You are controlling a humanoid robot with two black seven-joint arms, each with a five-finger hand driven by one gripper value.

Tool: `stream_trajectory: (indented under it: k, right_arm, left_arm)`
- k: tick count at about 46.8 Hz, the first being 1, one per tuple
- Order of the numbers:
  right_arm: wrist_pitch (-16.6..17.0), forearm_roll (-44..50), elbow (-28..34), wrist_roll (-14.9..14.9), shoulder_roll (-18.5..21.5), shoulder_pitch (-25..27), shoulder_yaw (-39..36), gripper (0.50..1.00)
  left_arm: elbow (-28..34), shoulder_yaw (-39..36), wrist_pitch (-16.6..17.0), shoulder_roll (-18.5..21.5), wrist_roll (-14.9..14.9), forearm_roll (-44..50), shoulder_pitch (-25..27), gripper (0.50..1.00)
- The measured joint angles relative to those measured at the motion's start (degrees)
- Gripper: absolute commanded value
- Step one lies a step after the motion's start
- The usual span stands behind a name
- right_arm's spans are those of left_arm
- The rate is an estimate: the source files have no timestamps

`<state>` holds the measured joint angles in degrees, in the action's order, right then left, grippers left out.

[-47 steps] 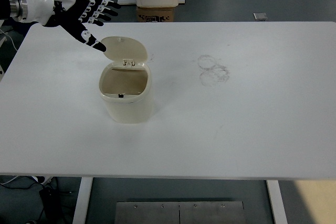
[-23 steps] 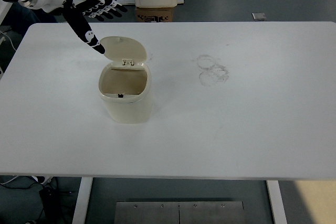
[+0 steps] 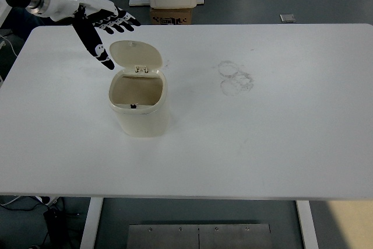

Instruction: Close trash bin

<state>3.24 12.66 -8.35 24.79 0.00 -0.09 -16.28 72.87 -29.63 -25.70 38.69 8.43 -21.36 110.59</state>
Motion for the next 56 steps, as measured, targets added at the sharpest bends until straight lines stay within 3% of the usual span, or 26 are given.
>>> stream_trajectory:
  k: [15, 35, 56]
  right_arm:
    - [0.00, -0.02, 0.00, 0.00, 0.00, 0.02, -0.04, 0.991]
    - [0.01, 0.00, 0.00, 0.00, 0.00, 0.02, 0.00, 0.991]
    - [0.01, 0.00, 0.00, 0.00, 0.00, 0.00, -0.02, 0.991]
  left_arm:
    - [3.07, 0.01, -2.21, 0.07, -0.08, 2.55, -0.23, 1.000]
    - [4.74, -0.10, -2.28, 0.22, -0.03, 2.44, -3.97, 1.000]
    - [6.69, -0.10, -3.36, 0.00, -0.02, 2.34, -4.64, 1.000]
